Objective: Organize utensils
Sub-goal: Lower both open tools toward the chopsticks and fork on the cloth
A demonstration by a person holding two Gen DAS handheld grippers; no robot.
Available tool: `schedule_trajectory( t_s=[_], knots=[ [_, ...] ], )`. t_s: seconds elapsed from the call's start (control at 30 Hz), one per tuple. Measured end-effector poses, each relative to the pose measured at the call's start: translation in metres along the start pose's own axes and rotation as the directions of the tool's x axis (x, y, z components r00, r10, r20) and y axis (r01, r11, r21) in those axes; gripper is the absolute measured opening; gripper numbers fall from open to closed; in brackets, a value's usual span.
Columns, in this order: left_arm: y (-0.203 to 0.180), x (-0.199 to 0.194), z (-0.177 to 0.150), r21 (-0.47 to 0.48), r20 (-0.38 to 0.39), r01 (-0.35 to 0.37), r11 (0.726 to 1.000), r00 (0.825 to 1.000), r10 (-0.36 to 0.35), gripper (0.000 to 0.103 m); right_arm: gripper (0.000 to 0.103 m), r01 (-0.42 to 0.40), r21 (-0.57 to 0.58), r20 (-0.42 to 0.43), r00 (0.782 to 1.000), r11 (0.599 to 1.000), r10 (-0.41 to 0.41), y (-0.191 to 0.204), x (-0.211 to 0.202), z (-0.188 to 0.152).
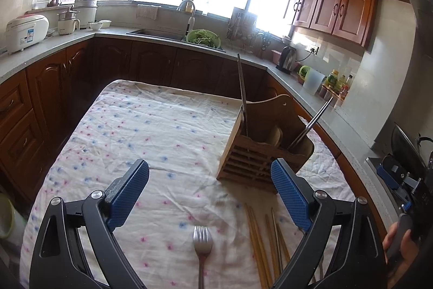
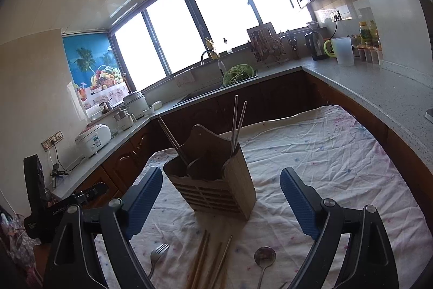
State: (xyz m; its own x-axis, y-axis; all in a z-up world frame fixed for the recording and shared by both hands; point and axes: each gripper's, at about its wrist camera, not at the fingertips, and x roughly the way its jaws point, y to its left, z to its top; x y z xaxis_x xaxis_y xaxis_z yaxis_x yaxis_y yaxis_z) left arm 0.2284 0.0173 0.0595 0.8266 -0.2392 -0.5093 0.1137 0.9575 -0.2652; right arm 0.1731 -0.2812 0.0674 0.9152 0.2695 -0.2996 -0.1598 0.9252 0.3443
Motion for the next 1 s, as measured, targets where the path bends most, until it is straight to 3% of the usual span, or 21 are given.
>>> schedule_trajectory(
  t_s=[0.6,1.0],
  knots=[
    [0.002,-0.019,-0.086,-0.023,-0.155,-0.003,1.0,0.988,0.0,0.094,0.091,0.088,0.018,-0.144,0.986,0.996,-0.084,-0.025,-0.056,-0.086],
    [-0.014,-0.007,-0.09,0.019,-0.214,0.004,1.0,0.977,0.0,0.094,0.09,0.116,0.009,-0.209,0.972,0.993,-0.112,-0.029,-0.053,-0.104]
  ],
)
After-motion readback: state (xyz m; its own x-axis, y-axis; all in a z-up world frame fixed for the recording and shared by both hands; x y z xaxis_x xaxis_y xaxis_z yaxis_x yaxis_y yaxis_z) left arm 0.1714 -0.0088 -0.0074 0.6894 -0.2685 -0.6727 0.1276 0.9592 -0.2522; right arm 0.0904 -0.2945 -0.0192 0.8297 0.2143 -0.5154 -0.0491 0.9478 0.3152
